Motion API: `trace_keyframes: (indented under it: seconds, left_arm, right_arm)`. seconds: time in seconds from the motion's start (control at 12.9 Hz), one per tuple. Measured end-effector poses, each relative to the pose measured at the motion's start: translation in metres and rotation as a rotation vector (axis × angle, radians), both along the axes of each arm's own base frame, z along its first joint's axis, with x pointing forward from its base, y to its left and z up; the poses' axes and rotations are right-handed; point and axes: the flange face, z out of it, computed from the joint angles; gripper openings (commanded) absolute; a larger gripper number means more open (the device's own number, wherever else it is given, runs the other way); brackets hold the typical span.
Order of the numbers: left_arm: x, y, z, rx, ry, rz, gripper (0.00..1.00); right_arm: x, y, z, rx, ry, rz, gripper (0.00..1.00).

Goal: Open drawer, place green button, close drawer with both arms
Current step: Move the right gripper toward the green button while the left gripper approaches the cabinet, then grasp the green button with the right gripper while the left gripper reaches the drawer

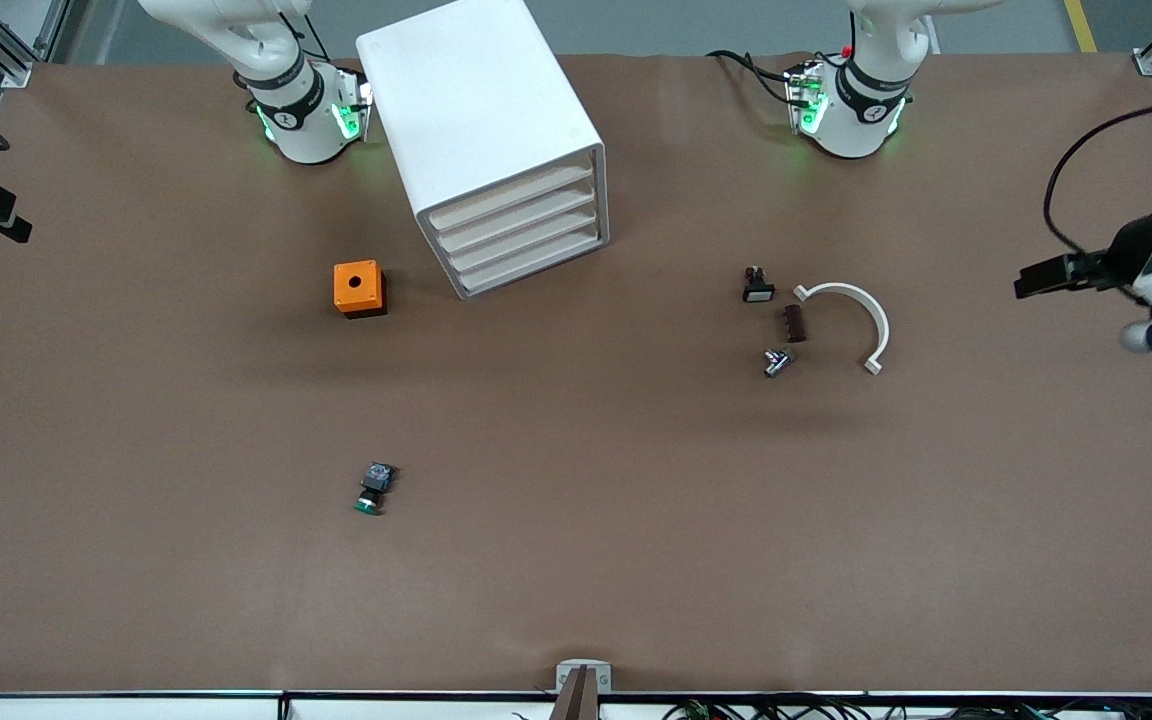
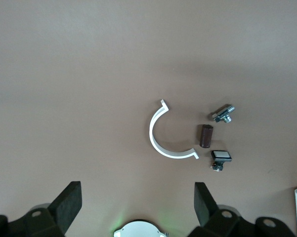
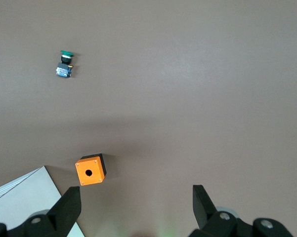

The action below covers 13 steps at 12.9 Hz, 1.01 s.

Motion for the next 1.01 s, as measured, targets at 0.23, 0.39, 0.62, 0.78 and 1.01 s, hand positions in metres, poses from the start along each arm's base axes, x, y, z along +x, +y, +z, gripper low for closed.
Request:
trace_keyframes:
  seconds: [0.23, 0.39, 0.62, 0.78, 1.01]
  left_arm:
    - [0.02, -0.007, -0.074, -0.007, 0.121, -0.013, 1.0]
    - [0.026, -0.021, -0.114, -0.003, 0.186, -0.016, 1.0]
    - [0.027, -0.069, -0.158, 0.051, 0.259, 0.024, 1.0]
    - [0.023, -0.109, -0.182, 0.106, 0.294, 0.061, 1.0]
    - [0.017, -0.165, -0.196, 0.146, 0.313, 0.153, 1.0]
  right_arm:
    - [0.032, -0.001, -0.04, -0.012, 0.021, -0.002, 1.0]
    - [0.064, -0.004, -0.084, -0.027, 0.024, -0.007, 1.0]
    - [0.097, 0.0, -0.149, -0.038, 0.07, -0.03, 1.0]
    - [0.108, 0.027, -0.168, -0.047, 0.06, -0.128, 1.0]
    - [0.122, 0.108, -0.213, -0.055, -0.005, -0.232, 1.0]
